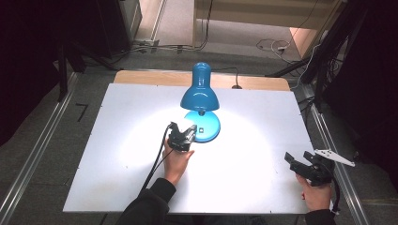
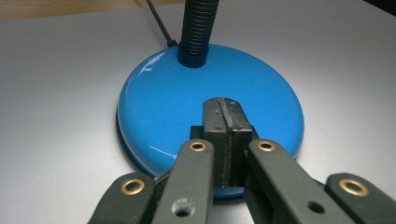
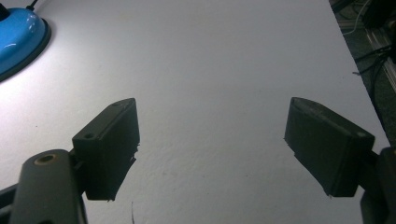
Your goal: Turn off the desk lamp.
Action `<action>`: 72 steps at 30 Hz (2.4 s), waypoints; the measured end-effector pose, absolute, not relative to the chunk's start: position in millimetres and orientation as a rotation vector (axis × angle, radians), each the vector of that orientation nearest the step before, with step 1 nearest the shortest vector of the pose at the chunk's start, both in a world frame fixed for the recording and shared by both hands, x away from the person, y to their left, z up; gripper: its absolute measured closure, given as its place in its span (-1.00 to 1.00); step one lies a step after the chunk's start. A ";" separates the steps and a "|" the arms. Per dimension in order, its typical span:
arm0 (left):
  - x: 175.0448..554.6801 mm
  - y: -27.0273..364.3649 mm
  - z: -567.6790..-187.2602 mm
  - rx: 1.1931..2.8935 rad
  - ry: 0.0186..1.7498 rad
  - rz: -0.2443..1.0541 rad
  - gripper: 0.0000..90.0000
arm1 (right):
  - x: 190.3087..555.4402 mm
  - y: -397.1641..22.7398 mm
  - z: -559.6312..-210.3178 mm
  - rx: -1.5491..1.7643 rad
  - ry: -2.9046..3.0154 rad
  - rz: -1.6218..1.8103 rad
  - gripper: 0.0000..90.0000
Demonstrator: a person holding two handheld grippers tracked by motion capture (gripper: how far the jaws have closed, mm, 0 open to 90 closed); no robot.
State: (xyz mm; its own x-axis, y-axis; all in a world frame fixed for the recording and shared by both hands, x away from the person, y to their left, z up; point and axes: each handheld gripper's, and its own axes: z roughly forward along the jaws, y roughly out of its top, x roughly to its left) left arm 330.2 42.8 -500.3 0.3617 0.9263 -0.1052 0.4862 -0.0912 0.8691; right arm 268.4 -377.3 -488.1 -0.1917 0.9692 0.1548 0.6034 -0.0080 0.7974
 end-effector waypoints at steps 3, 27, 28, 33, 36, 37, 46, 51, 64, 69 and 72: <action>330.5 41.0 -501.7 1.727 1.248 0.616 1.00 | 268.5 -377.2 -488.1 1.628 1.825 1.077 -0.63; 338.0 32.8 -506.7 1.740 1.218 0.585 1.00 | 268.9 -377.9 -488.6 1.629 1.825 1.081 -0.63; 338.7 32.6 -507.7 1.743 1.220 0.583 1.00 | 269.0 -377.9 -488.7 1.630 1.824 1.081 -0.62; 339.2 31.2 -509.5 1.741 1.210 0.596 1.00 | 268.9 -377.5 -488.5 1.629 1.826 1.081 -0.62; 339.0 30.8 -509.7 1.751 1.200 0.609 1.00 | 268.9 -377.7 -488.5 1.623 1.826 1.082 -0.62; 338.9 30.6 -509.5 1.752 1.203 0.610 1.00 | 268.9 -377.7 -488.5 1.624 1.826 1.082 -0.62; 339.3 26.8 -508.7 1.757 1.210 0.640 1.00 | 268.5 -376.5 -487.9 1.621 1.829 1.080 -0.62; 339.5 26.4 -508.8 1.760 1.214 0.643 1.00 | 268.9 -375.1 -488.0 1.616 1.833 1.082 -0.61; 347.9 26.2 -509.4 1.761 1.213 0.670 1.00 | 270.2 -374.8 -488.5 1.618 1.834 1.078 -0.61; 344.3 34.6 -502.8 1.725 1.213 0.664 1.00 | 269.9 -375.4 -488.0 1.619 1.830 1.080 -0.61; 343.6 40.6 -498.7 1.714 1.219 0.667 1.00 | 269.7 -374.5 -487.6 1.615 1.830 1.080 -0.61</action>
